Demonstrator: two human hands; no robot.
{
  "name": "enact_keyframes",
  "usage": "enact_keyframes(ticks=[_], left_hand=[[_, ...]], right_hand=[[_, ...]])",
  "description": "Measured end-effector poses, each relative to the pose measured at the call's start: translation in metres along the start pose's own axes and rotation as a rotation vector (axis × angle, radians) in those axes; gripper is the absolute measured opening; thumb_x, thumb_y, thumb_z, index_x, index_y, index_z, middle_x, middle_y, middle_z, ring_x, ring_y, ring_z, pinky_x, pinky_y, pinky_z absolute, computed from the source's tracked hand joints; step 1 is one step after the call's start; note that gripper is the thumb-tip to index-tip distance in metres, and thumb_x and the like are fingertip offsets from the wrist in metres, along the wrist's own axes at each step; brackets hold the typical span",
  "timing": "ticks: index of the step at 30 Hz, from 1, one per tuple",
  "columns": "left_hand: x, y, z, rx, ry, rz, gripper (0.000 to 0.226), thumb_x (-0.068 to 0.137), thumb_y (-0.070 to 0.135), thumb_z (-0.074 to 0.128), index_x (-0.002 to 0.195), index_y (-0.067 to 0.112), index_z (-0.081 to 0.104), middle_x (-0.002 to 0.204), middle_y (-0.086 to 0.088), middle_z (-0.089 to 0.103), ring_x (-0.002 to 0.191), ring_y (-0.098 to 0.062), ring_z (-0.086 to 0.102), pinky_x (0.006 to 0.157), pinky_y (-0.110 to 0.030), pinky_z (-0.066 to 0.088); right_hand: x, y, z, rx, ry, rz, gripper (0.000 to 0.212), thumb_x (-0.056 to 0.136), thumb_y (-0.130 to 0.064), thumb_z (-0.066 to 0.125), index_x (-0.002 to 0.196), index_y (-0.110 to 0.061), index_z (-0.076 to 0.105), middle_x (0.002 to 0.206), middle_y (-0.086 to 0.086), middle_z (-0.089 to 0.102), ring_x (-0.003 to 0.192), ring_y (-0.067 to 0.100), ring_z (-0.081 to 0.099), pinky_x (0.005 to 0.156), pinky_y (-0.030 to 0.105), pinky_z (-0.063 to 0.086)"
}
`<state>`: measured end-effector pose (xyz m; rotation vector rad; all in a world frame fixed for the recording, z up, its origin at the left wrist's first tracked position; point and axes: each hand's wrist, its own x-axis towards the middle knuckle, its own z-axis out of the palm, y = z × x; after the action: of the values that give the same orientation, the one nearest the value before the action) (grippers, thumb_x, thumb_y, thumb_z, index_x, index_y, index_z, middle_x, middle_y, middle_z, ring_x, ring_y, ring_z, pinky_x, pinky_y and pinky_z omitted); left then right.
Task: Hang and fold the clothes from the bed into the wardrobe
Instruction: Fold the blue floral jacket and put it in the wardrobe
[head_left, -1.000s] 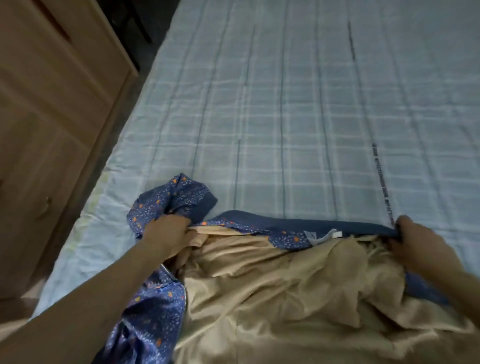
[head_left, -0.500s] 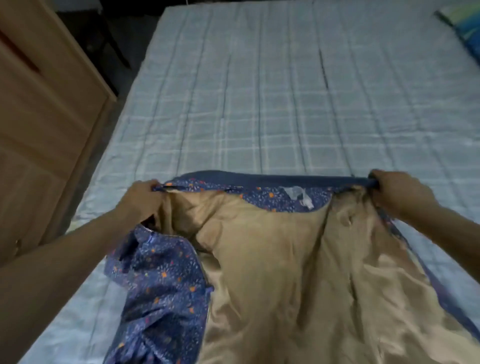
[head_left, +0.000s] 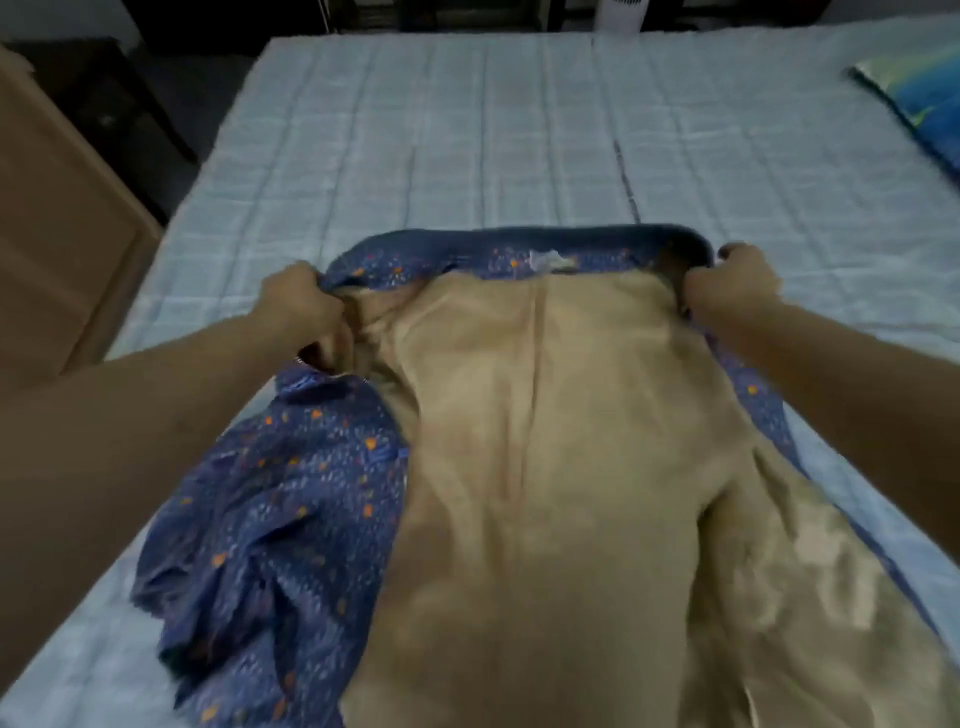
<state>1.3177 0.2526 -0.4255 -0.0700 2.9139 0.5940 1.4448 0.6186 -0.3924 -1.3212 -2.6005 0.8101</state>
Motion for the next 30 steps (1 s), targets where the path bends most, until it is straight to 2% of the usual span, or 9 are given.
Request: enact_keyframes(ticks=[3,6,8,12,17,21,25,28,30], left_hand=[[-0.033,0.017,0.019,-0.010,-0.034,0.166,0.100,0.077,0.050,0.064,0.154,0.009,0.016,0.159,-0.020,0.015,0.142,-0.038,0.022,0.114,-0.046,0.024],[-0.097,-0.002,0.036,-0.013,0.117,0.669,0.076,0.082,0.029,0.058,0.149,0.006,0.032,0.159,-0.018,0.016,0.143,-0.038,0.025,0.116,-0.047,0.025],[-0.153,-0.032,0.048,-0.030,0.121,0.807,0.053,0.086,0.021,0.058,0.137,0.009,0.049,0.156,-0.013,0.026,0.139,-0.031,0.033,0.115,-0.037,0.024],[-0.256,-0.103,0.080,-0.067,0.190,0.640,0.035,0.093,0.045,0.044,0.121,0.027,0.053,0.131,-0.004,0.046,0.111,-0.026,0.049,0.092,-0.038,0.037],[-0.312,-0.158,0.109,0.091,0.025,0.355,0.054,0.064,0.056,0.052,0.113,0.031,0.050,0.113,0.000,0.047,0.087,-0.029,0.049,0.062,-0.044,0.052],[-0.317,-0.166,0.108,0.101,-0.092,0.315,0.052,0.070,0.052,0.053,0.119,0.033,0.050,0.111,0.004,0.052,0.088,-0.024,0.052,0.065,-0.038,0.050],[-0.320,-0.155,0.096,0.221,-0.143,0.378,0.051,0.065,0.039,0.066,0.114,0.036,0.050,0.091,0.008,0.060,0.076,-0.021,0.058,0.059,-0.035,0.048],[-0.329,-0.157,0.084,0.321,-0.195,0.468,0.054,0.044,0.026,0.084,0.090,0.031,0.056,0.073,0.009,0.060,0.067,-0.020,0.059,0.054,-0.034,0.046],[-0.341,-0.166,0.075,0.385,-0.229,0.502,0.046,0.038,0.029,0.084,0.076,0.029,0.059,0.066,0.010,0.058,0.064,-0.019,0.059,0.052,-0.030,0.045]], right_hand=[[-0.061,-0.007,0.030,0.172,0.006,-0.364,0.060,0.082,-0.016,0.046,0.141,-0.005,0.037,0.149,0.017,0.036,0.137,0.032,0.035,0.113,0.043,0.029],[-0.145,0.028,0.041,0.174,-0.065,-0.563,0.053,0.084,-0.018,0.041,0.137,-0.016,0.042,0.145,0.005,0.040,0.134,0.018,0.034,0.113,0.020,0.018],[-0.196,0.054,0.041,0.171,-0.045,-0.659,0.045,0.084,-0.020,0.044,0.128,-0.014,0.053,0.134,0.006,0.046,0.124,0.022,0.043,0.110,0.026,0.026],[-0.237,0.112,0.048,0.127,0.015,-0.662,0.032,0.075,-0.023,0.046,0.106,-0.017,0.053,0.106,0.004,0.048,0.092,0.028,0.050,0.082,0.034,0.037],[-0.274,0.153,0.052,-0.021,-0.253,-0.733,0.030,0.073,-0.031,0.048,0.103,-0.025,0.050,0.097,-0.001,0.047,0.075,0.027,0.057,0.067,0.032,0.044],[-0.321,0.145,0.058,-0.185,-0.606,-0.751,0.026,0.076,-0.044,0.051,0.101,-0.037,0.054,0.091,-0.011,0.058,0.073,0.016,0.062,0.062,0.032,0.052],[-0.347,0.159,0.072,-0.485,-0.793,-0.709,0.060,0.052,-0.066,0.055,0.105,-0.038,0.059,0.085,-0.013,0.061,0.063,0.007,0.064,0.042,0.022,0.048],[-0.361,0.161,0.069,-0.571,-0.659,-0.715,0.070,0.028,-0.043,0.087,0.094,-0.032,0.068,0.076,-0.002,0.059,0.049,0.015,0.061,0.035,0.025,0.042],[-0.377,0.153,0.050,-0.606,-0.727,-0.671,0.064,0.051,-0.031,0.089,0.112,-0.032,0.068,0.098,0.007,0.060,0.069,0.024,0.067,0.049,0.033,0.051]])
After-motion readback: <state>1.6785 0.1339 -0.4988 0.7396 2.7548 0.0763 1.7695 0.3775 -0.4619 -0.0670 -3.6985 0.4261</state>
